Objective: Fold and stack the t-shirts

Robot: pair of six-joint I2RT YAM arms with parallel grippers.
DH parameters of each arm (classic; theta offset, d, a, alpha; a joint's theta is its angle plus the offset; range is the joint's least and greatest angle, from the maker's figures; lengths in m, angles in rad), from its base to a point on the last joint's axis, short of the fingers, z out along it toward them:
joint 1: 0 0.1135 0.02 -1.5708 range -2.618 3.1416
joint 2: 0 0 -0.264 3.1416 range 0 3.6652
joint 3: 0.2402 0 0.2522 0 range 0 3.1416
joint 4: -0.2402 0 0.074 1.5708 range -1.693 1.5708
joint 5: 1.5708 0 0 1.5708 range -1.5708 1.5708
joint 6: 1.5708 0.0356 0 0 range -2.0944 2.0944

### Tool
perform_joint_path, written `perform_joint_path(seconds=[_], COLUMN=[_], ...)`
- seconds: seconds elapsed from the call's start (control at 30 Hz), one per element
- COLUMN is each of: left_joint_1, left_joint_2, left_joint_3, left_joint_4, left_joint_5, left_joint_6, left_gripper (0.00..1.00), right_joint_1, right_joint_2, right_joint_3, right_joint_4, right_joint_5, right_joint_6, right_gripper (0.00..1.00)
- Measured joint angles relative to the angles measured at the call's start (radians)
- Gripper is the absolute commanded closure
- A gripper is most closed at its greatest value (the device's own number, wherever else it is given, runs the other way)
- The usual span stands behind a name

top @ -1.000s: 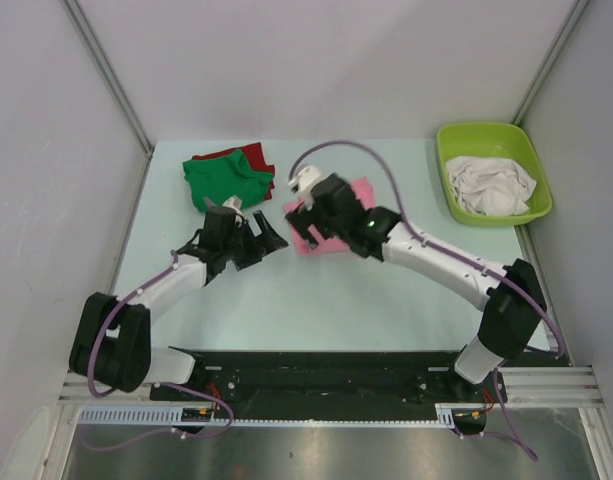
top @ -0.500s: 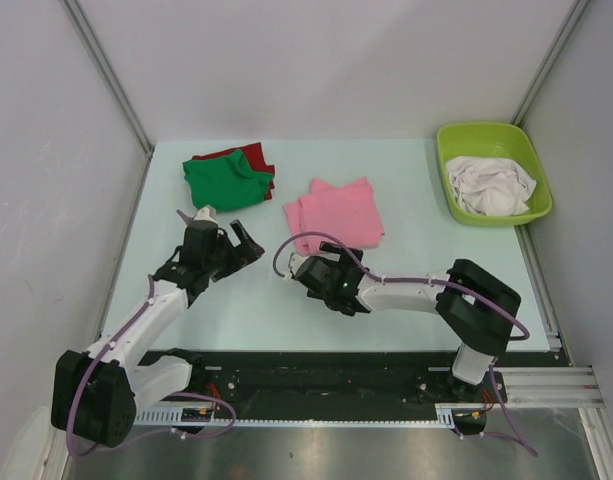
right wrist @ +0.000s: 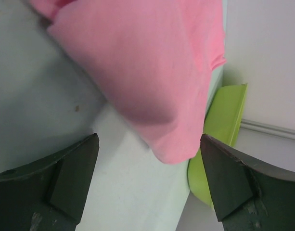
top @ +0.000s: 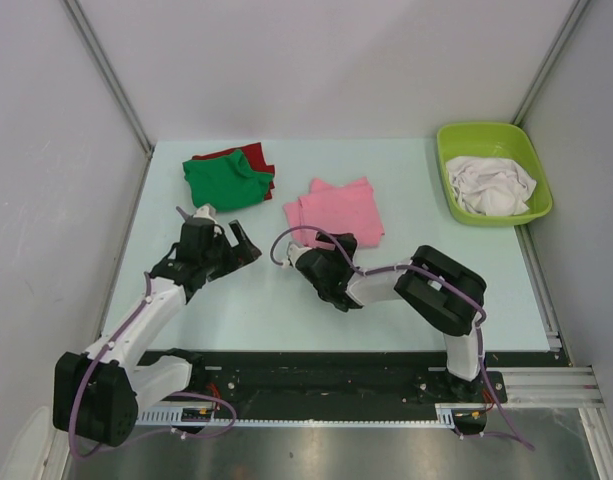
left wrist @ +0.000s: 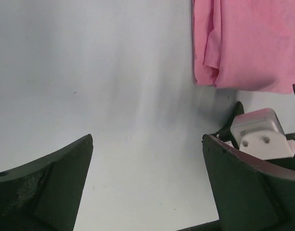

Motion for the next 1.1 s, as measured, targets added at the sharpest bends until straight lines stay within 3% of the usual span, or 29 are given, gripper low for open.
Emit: perform_joint_path(seconds=[0.2,0.37,0.4,0.7,0.93,1.1], left_joint_1=[0.006,0.008,0.008,0.010,0.004,-0.010], left_joint_2=[0.038,0.063,0.065,0.134,0.192,0.278], left_joint_3=[0.048,0.056,0.056,0.034,-0.155,-0.203], left_joint_4=[-0.010,-0.011,-0.011,0.063,0.361,0.542], left_joint_5=[0.025,0.048,0.051,0.137,0.280,0.331], left_joint_6=[0.011,0.010,0.010,-0.018,-0.209,-0.328], left_gripper=[0.00,0.00,0.00,0.00,0.00,0.00], right_joint_1=[-0.080,-0.140,-0.146,-0.161,-0.169,-0.172], right_joint_2=[0.033,0.068,0.078,0.082,0.050,0.021], right_joint_3=[0.032,0.071,0.079,0.106,0.106,0.106], right_joint_4=[0.039,0.015,0.005,-0.041,-0.090,-0.134], right_joint_5=[-0.059,-0.141,-0.156,-0.184,-0.237,-0.263], right_joint_6=[0.003,0.034,0.045,0.085,0.123,0.143], right_gripper=[0.33,0.81,0.98,1.00,1.00,1.00])
